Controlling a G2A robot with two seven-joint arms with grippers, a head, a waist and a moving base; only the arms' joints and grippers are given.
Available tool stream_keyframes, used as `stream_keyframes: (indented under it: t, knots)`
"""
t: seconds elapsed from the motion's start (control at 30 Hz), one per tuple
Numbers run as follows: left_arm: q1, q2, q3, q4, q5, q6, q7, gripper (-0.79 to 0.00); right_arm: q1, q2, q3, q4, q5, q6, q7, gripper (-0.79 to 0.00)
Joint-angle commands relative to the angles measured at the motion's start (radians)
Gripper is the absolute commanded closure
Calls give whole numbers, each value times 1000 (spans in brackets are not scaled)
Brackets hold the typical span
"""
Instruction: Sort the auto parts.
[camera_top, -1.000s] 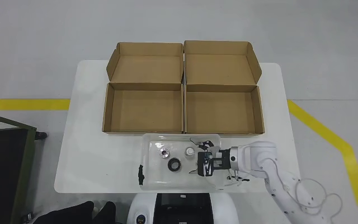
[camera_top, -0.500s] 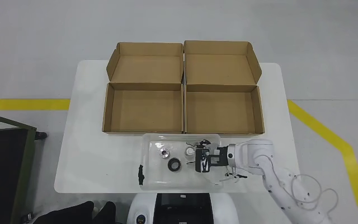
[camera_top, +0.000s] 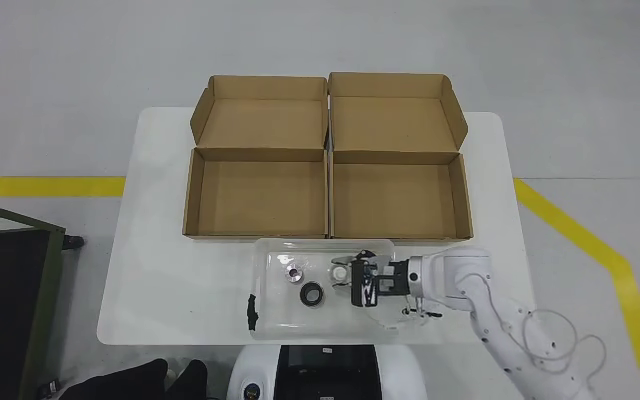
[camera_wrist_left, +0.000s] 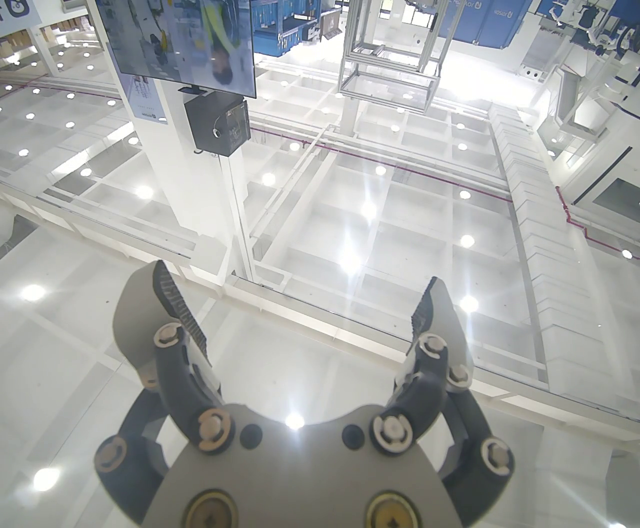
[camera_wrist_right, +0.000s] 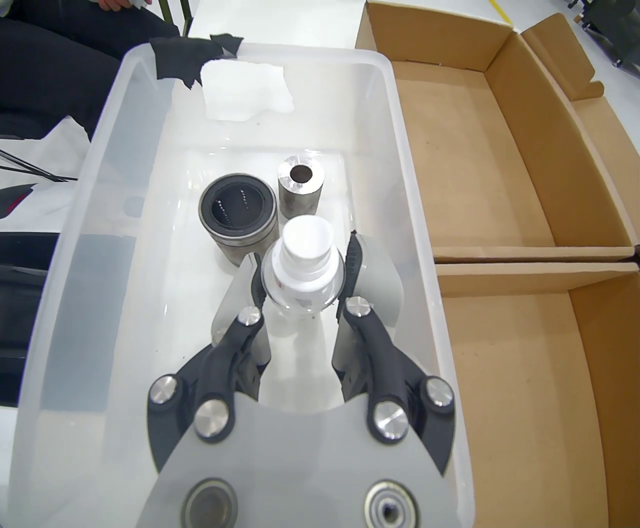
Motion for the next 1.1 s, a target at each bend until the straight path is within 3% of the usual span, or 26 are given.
stream_keyframes:
  t: [0.0, 0.43, 0.73, 1.07]
  knots:
    - [0, 0, 0, 0, 0, 0, 0, -785, -5, 4, 11, -18, 10, -12, 5, 0]
    - [0, 0, 0, 0, 0, 0, 0, -785, -25, 46, 71, -182, 106, -20, 16, 0]
    - [0, 0, 0, 0, 0, 0, 0, -785, -5, 62, 78, -210, 210, -20, -126, 0]
    - [0, 0, 0, 0, 0, 0, 0, -785, 70, 49, 89, -200, 317, 36, -248, 0]
